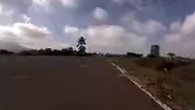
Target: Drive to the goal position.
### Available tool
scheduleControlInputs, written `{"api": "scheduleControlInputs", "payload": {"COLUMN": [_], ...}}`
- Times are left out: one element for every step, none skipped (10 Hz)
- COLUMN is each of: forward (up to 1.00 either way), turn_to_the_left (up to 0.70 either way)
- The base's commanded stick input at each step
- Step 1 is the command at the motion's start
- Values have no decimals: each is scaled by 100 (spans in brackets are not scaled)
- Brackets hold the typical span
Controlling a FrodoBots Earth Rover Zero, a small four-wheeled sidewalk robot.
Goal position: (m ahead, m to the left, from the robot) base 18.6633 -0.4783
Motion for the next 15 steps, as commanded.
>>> {"api": "scheduleControlInputs", "payload": {"forward": [100,100,100,100,100,100,100,100,100,100,100,100,100,100,100], "turn_to_the_left": [0,0,0,0,0,0,-40,-40,-40,-40,-21,0,0,0,0]}}
